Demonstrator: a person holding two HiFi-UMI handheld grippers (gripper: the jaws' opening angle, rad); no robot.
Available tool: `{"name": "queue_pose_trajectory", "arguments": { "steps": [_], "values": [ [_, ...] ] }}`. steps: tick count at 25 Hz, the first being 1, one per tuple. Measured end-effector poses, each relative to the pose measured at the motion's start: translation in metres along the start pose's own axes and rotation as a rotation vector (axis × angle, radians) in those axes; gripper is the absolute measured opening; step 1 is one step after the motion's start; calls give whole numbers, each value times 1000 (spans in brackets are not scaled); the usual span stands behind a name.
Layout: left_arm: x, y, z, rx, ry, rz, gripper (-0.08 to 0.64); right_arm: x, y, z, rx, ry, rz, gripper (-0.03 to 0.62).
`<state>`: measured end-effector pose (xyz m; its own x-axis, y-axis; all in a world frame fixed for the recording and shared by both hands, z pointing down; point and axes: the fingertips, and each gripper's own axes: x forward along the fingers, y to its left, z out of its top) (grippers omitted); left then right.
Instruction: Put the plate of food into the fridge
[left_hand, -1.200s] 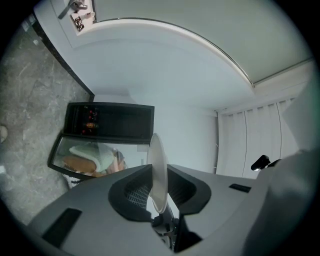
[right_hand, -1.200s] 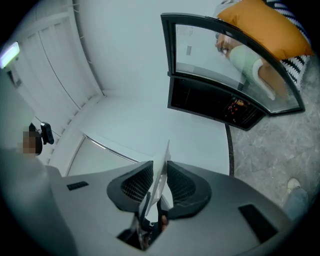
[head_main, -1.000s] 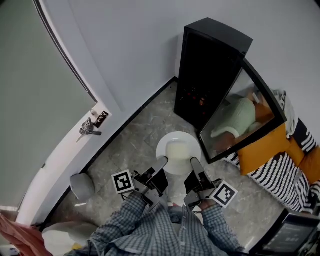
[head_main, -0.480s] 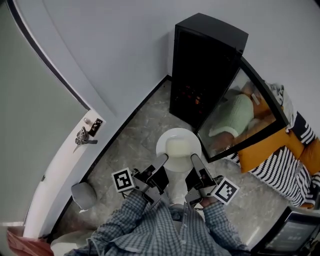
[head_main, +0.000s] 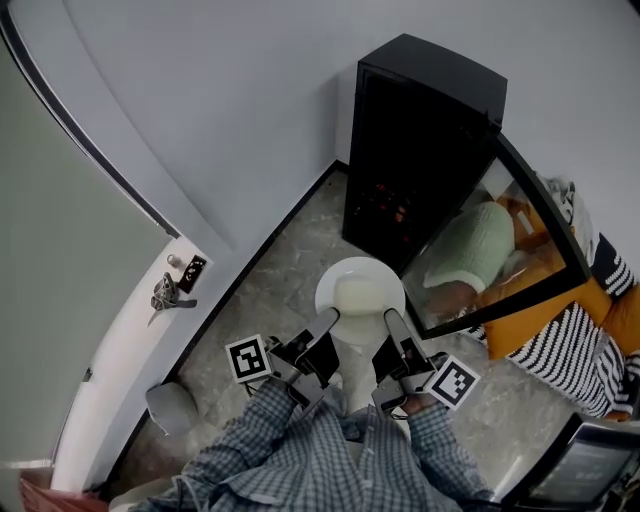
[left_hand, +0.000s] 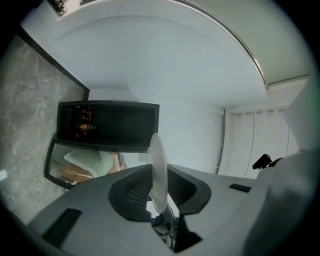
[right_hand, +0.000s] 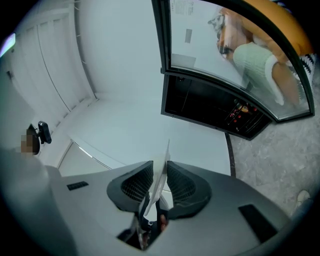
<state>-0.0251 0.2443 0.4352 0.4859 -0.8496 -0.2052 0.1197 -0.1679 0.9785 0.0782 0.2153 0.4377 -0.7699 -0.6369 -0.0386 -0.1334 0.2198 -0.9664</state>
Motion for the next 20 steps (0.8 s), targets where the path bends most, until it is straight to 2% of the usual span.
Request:
{"name": "queue_pose_trajectory", "arguments": {
  "steps": [10,20],
  "values": [
    [19,11,17,-14,28,-4,75,17,-12,12,-3,-17,-23,92],
    [43,20,35,-13,1,2,75,42,-22,33,7,15,-22,92]
  ]
}}
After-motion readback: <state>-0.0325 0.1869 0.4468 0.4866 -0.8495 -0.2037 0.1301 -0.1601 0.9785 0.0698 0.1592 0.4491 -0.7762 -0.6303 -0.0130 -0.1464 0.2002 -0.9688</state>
